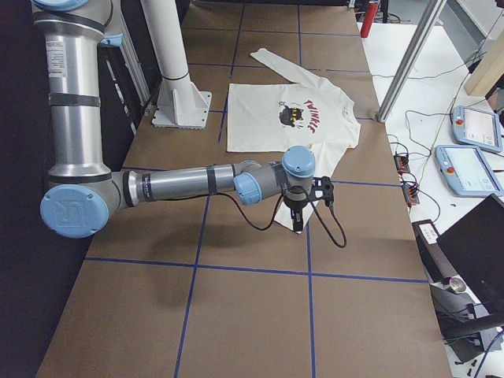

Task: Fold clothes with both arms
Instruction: 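Move the right gripper to the cuff of the sleeve nearest it and grasp it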

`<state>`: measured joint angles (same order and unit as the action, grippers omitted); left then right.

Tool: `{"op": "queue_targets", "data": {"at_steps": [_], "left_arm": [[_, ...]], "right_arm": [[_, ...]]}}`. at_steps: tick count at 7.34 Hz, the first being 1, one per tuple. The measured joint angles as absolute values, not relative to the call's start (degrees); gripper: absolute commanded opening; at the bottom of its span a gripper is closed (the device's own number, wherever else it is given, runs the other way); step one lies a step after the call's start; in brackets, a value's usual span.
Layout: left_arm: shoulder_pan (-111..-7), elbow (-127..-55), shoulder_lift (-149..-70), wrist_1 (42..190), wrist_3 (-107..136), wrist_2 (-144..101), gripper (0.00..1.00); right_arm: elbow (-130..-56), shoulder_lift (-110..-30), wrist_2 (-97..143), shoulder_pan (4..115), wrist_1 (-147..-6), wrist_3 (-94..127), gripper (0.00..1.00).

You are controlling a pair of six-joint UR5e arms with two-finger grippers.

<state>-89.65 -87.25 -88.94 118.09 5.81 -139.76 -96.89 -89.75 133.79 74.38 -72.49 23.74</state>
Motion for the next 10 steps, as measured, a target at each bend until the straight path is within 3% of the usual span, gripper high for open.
{"op": "queue_targets", "data": {"at_steps": [2, 6, 10], "left_arm": [[-89.5, -85.1, -89.3, 120.5, 5.7, -140.8, 1.00], [-89.1, -85.1, -89.4, 121.6, 5.9, -140.8, 1.00], [-89.1, -85.0, -89.3, 121.7, 5.8, -141.2, 1.00]], "right_arm": [[-94.6, -89.3, 129.2, 65.3, -64.0, 35.9, 1.00], [-79.5, -84.1, 128.8, 63.0, -56.2, 38.3, 1.00], [-76.7, -81.6, 129.1, 62.7, -56.0, 38.5, 1.00]]}}
